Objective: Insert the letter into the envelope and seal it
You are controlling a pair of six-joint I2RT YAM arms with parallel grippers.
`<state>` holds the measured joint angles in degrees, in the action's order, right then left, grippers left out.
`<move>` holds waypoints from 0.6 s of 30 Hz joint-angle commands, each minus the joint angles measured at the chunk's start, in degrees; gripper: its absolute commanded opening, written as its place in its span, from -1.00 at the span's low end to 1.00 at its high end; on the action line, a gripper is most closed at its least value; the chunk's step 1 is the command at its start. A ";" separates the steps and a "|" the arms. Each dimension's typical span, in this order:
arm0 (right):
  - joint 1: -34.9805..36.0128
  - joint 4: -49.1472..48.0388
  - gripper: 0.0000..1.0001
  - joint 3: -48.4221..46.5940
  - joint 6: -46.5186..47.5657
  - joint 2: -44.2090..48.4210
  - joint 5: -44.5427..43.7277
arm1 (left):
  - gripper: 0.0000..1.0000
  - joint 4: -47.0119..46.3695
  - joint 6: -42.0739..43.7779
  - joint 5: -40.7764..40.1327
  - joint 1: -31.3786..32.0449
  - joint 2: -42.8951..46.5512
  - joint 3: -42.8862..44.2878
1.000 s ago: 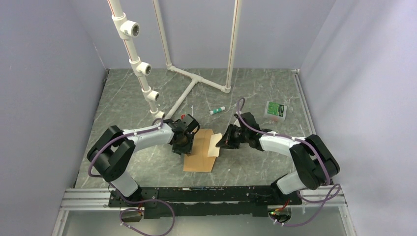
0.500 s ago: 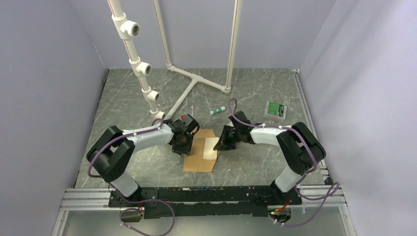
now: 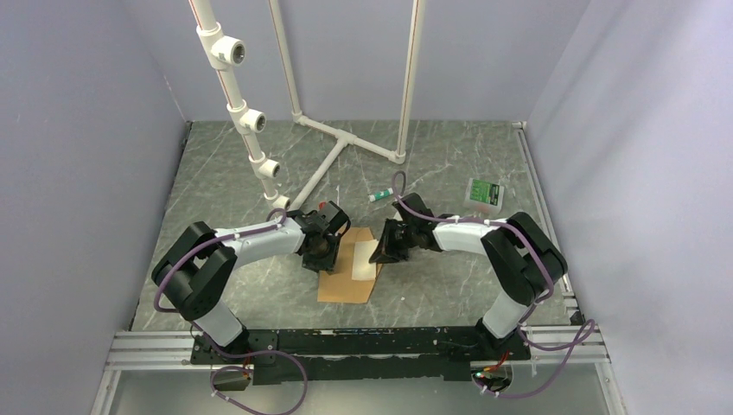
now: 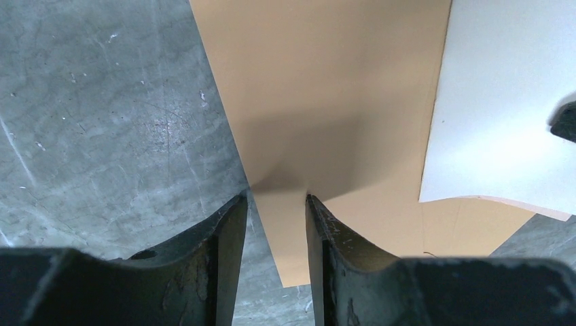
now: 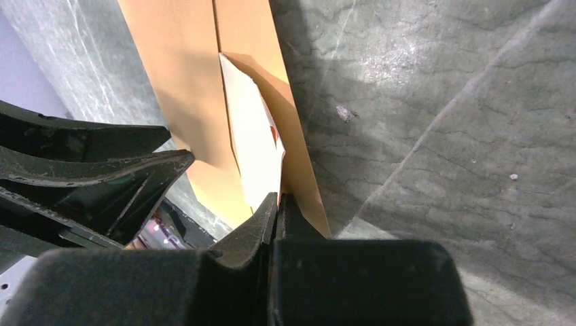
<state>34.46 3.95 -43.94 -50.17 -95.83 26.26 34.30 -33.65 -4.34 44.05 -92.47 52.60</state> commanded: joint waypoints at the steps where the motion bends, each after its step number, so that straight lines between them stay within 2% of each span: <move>1: 0.35 1.10 -1.00 -0.89 1.97 3.23 -5.00 | -0.16 -0.99 -0.53 2.44 0.24 -1.46 -1.76; 9: 1.50 -1.36 -1.00 1.53 2.87 9.25 -11.12 | -0.17 -0.34 -0.72 2.21 0.17 -1.91 -1.20; 15: 3.41 -2.70 -1.00 0.63 3.64 6.82 -10.56 | -0.15 -0.76 -0.87 3.39 0.22 -1.85 -0.76; 18: 4.09 -3.48 -1.00 0.53 2.57 5.07 -10.44 | -0.23 -0.48 -0.98 3.20 0.19 -2.34 -0.74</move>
<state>37.56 3.20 -43.00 -47.68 -88.90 16.82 34.35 -33.67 -4.12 44.05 -92.49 52.62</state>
